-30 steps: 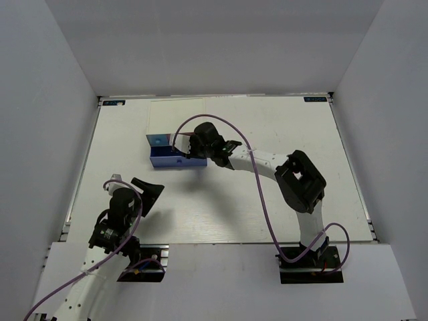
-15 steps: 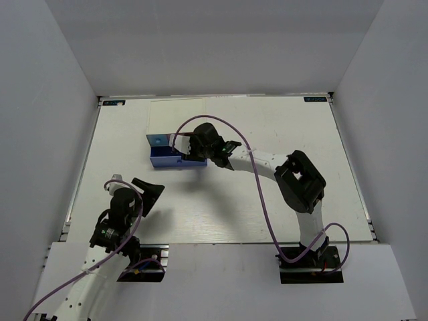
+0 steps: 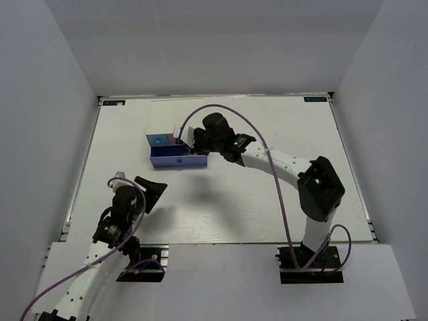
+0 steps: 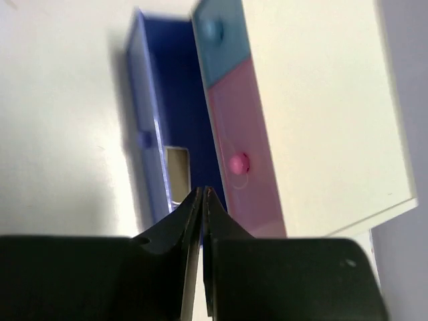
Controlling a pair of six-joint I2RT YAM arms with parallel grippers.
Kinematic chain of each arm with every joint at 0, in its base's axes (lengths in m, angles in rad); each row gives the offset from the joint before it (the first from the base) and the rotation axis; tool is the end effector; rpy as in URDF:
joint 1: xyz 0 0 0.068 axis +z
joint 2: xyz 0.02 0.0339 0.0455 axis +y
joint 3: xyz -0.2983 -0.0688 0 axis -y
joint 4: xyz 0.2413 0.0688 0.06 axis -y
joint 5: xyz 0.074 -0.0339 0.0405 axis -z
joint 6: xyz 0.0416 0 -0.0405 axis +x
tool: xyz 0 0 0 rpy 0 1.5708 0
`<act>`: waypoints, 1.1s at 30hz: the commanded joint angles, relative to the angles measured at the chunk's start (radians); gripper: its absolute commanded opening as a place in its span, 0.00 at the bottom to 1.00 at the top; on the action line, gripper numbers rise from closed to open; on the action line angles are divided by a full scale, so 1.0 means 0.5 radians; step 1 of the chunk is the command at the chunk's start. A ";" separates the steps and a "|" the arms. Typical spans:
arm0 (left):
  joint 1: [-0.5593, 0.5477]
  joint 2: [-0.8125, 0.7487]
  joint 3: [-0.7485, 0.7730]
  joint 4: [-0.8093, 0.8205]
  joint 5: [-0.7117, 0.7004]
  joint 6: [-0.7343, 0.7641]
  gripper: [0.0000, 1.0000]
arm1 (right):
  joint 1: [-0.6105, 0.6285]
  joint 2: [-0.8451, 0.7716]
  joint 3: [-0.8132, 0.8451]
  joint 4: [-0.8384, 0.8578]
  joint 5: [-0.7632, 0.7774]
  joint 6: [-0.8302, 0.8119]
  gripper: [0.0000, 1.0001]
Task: Sort the stationery into containers
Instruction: Place the stationery in the storage box, then close the drawer in the storage box.
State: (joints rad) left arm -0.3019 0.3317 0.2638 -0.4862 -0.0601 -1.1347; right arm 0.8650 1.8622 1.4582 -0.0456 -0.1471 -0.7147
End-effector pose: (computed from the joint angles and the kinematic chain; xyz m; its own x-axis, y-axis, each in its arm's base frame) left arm 0.0781 -0.0217 0.1933 -0.4370 -0.8115 -0.3878 -0.3506 0.5508 -0.7574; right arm 0.2904 0.3502 0.3095 0.3366 -0.6045 -0.7220 -0.8181 0.1920 -0.5421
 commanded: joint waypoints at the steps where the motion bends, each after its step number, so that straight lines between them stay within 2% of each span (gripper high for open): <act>1: 0.009 0.143 -0.064 0.269 0.138 -0.001 0.74 | -0.055 -0.294 0.032 -0.139 -0.451 0.089 0.08; 3: 0.009 0.220 -0.110 0.401 0.181 -0.022 0.70 | -0.052 -0.340 0.026 -0.163 -0.616 0.110 0.21; 4: 0.009 0.308 -0.150 0.541 0.221 -0.056 0.65 | -0.058 -0.395 0.029 -0.148 -0.629 0.119 0.41; 6: 0.009 0.398 -0.226 0.705 0.270 -0.102 0.59 | -0.058 -0.405 0.053 -0.136 -0.584 0.122 0.50; 7: 0.027 0.447 -0.251 0.888 0.289 -0.129 0.56 | -0.073 -0.390 0.102 -0.160 -0.565 0.110 0.53; 8: 0.027 0.550 -0.282 0.984 0.289 -0.197 0.51 | -0.076 -0.341 0.175 -0.179 -0.556 0.101 0.55; 11: 0.027 0.744 -0.356 1.352 0.310 -0.295 0.49 | -0.144 -0.130 0.403 -0.359 -0.571 0.000 0.60; 13: 0.027 0.959 -0.322 1.472 0.310 -0.295 0.49 | -0.159 -0.059 0.534 -0.485 -0.644 -0.049 0.61; 16: 0.027 1.222 -0.227 1.604 0.332 -0.295 0.56 | -0.175 0.070 0.645 -0.562 -0.629 -0.111 0.61; 20: 0.027 1.444 -0.166 1.779 0.350 -0.314 0.58 | -0.202 0.215 0.771 -0.636 -0.602 -0.151 0.63; 25: 0.027 1.604 -0.147 1.874 0.350 -0.393 0.58 | -0.217 0.279 0.778 -0.667 -0.611 -0.218 0.61; 33: 0.027 1.815 -0.104 1.960 0.313 -0.458 0.58 | -0.211 0.350 0.731 -0.590 -0.421 -0.206 0.57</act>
State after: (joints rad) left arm -0.2955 1.2171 0.1776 0.4500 0.0982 -1.3487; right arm 0.7593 2.0247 1.8015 -0.3668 -0.3965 -0.8062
